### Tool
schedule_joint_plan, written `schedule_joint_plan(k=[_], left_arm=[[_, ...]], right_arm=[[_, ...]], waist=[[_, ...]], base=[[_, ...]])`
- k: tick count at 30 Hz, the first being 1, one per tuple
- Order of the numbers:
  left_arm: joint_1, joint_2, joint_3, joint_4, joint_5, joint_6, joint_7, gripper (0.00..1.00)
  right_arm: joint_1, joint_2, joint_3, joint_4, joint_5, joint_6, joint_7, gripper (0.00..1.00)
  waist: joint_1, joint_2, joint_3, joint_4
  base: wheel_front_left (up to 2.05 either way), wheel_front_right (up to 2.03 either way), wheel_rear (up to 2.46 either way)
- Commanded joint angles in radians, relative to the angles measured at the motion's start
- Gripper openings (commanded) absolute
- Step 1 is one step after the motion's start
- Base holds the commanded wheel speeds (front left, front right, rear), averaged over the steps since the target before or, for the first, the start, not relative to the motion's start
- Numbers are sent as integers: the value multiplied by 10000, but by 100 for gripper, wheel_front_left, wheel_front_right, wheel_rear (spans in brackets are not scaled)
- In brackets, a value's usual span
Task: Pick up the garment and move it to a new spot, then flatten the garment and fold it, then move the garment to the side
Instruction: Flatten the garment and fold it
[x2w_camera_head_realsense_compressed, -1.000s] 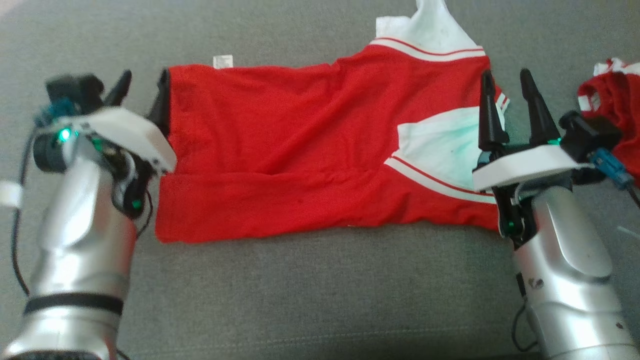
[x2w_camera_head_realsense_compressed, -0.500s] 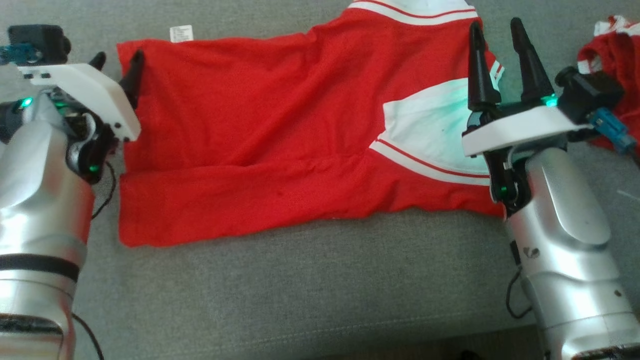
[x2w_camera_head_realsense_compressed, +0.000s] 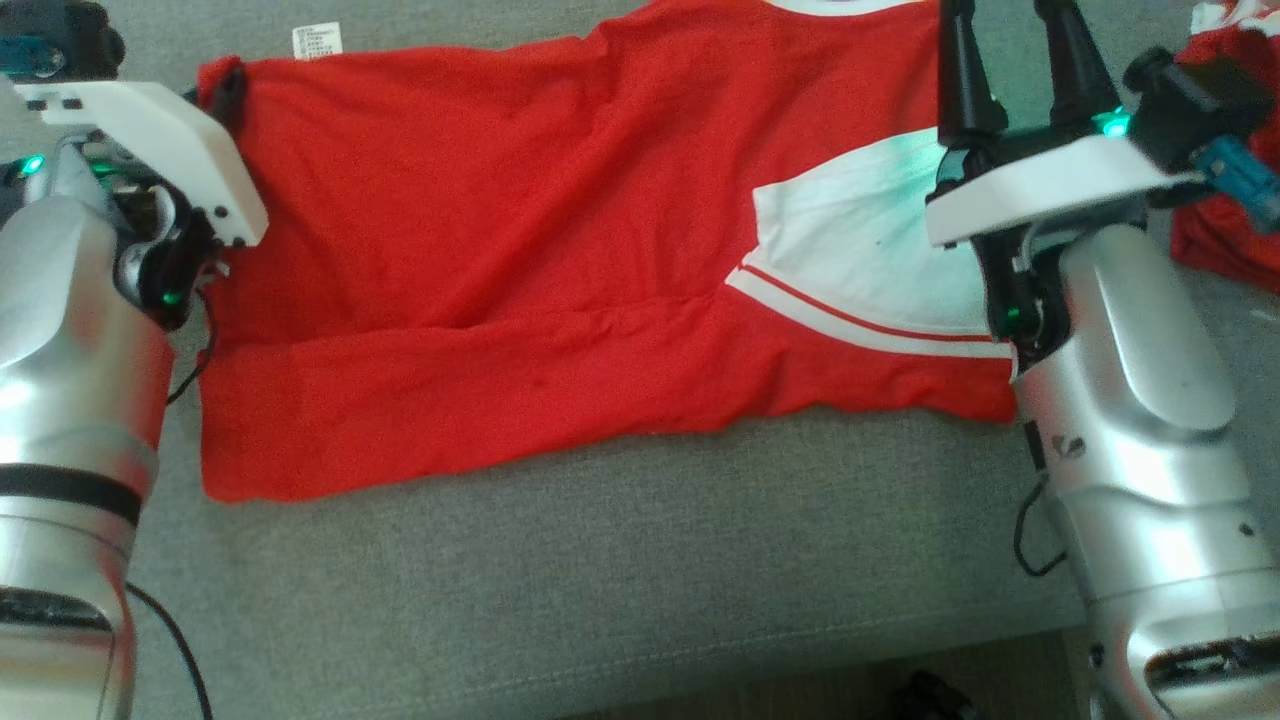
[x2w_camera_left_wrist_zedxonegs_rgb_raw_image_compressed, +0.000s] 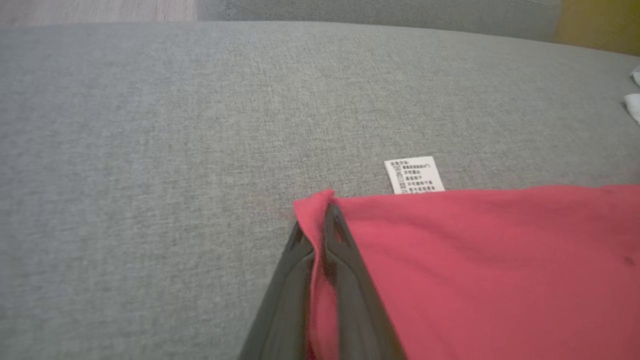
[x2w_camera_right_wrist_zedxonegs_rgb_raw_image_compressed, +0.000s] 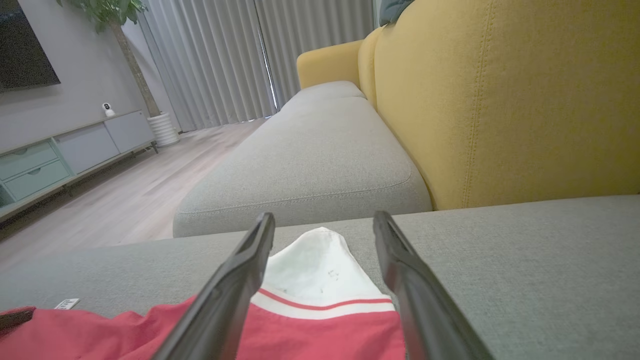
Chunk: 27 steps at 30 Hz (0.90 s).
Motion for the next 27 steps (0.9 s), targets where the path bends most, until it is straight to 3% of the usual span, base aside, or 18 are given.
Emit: schedule_joint_plan(k=[1, 10, 21, 27], left_arm=[[-233, 422, 117, -152, -66, 1, -6, 0], [-431, 129, -868, -1018, -600, 1, -817, 0], [-661, -231, -2132, -1966, -1230, 0, -1648, 0], [-860, -493, -2758, -2139, -1492, 0, -1944, 0]], right_arm=[[-199, 64, 104, -236, -81, 65, 36, 100], [-1562, -429, -720, 628, -742, 65, 1257, 100], [-3602, -1485, -1443, 2895, -1879, 65, 3690, 100], [-4294, -1946, -2120, 3843, -2750, 65, 4381, 100]], waist=[[0, 0, 24, 27], [0, 0, 367, 853], [0, 0, 852, 2307], [0, 0, 1089, 2907]], base=[[0, 0, 0], [0, 0, 0], [0, 0, 0], [0, 0, 0]])
